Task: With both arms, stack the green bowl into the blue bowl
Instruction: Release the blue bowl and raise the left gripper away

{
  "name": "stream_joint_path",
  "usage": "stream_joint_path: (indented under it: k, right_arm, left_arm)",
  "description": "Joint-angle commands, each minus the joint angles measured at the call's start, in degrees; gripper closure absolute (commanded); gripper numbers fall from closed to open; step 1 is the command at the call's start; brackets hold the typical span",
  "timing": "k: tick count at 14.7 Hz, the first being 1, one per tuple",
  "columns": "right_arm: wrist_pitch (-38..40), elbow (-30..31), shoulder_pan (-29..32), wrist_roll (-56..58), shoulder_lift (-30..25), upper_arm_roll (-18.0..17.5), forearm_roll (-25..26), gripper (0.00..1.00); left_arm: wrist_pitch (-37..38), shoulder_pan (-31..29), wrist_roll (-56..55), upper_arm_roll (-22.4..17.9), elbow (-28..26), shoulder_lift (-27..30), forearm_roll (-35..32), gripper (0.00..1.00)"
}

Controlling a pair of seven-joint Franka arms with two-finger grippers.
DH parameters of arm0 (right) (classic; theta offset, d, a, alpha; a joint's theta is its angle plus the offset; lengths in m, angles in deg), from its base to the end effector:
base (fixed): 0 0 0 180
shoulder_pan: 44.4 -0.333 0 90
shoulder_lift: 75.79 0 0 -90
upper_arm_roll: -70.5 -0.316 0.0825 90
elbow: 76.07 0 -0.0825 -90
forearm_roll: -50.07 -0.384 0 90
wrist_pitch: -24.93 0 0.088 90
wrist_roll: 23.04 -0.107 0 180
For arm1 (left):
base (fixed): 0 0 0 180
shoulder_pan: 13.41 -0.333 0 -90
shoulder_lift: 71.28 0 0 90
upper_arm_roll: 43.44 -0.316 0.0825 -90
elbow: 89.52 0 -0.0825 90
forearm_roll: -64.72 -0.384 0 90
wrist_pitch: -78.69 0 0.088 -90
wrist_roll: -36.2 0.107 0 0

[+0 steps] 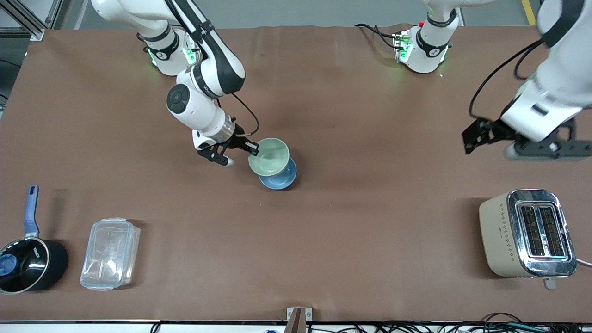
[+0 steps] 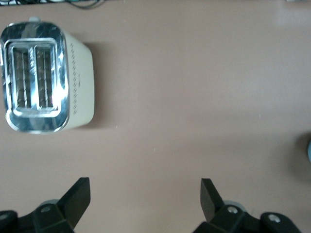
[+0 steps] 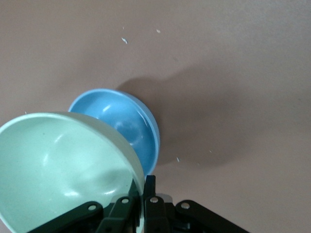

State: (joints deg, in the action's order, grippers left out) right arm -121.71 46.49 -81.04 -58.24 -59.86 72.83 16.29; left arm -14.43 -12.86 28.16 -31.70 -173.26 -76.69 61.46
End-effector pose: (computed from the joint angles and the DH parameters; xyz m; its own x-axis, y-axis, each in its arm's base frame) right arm 0.4858 0.3221 0.2865 0.8844 -0.4373 -0.1632 -0.4667 -0.8227 -0.3245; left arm 0.5783 -0.1137 0.6285 0.9943 -0.0744 0.0757 -0.0725 -0.9970 -0.0274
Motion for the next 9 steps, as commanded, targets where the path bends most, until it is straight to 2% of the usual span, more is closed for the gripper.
stream_joint_path:
  k: [1,3,5,9]
  right_arm:
    - [1.0,-5.6,-0.8,-2.9,3.9,0.7,-0.4,1.00]
    - [0.9,-6.9,-1.1,-3.5,6.2,0.9,0.0,1.00]
    - [1.0,-6.5,-0.8,-3.5,6.5,0.9,2.8,1.00]
    - [1.1,-5.9,-1.1,-3.5,7.5,0.9,3.1,0.97]
  left_arm:
    - [4.1,5.4,4.0,-8.5,-4.2,6.4,2.9,0.00]
    - [7.3,6.0,4.7,-8.9,-4.4,7.9,2.7,0.00]
    - [8.0,5.9,5.3,-9.4,-5.4,8.7,2.7,0.00]
    - [7.7,5.2,5.4,-9.3,-6.6,10.2,3.0,0.00]
